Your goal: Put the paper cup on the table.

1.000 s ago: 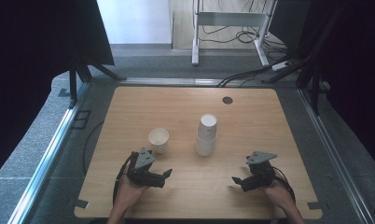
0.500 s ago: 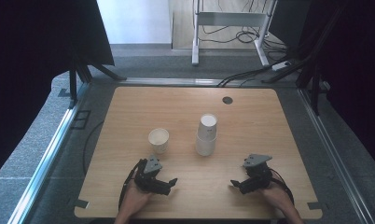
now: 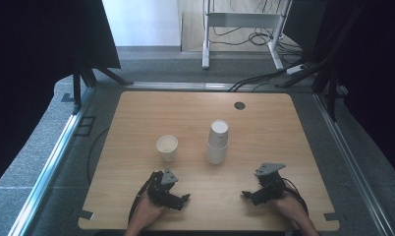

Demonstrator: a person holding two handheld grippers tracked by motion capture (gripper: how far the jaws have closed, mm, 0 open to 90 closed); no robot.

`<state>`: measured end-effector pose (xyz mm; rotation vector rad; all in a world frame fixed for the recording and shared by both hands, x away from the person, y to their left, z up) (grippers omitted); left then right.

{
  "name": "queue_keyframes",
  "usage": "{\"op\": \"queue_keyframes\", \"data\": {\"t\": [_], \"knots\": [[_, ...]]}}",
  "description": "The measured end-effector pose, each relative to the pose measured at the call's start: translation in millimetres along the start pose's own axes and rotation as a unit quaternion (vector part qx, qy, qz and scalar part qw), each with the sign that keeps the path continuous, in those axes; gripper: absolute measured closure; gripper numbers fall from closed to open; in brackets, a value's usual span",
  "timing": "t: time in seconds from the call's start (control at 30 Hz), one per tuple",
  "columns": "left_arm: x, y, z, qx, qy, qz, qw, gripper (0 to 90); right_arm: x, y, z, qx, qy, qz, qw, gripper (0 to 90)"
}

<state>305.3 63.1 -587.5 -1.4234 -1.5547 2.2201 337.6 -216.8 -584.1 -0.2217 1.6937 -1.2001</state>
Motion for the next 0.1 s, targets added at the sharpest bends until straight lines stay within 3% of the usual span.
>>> {"op": "queue_keyframes", "data": {"t": [0.1], "knots": [[0.7,0.9,0.1,-0.008,0.006,-0.006,0.9999,0.0,-0.1,0.3,-0.1,-0.001,0.002,0.002,1.0000,0.0]]}}
Point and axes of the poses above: each handheld gripper's, and its own axes: y roughly forward along the jaws, x roughly out of its underside, z roughly to its right, the point moved 9 cm from there along y, roughly forward along the jaws, and after that the axes turned 3 degrees about -z, right-handed, at the moved point
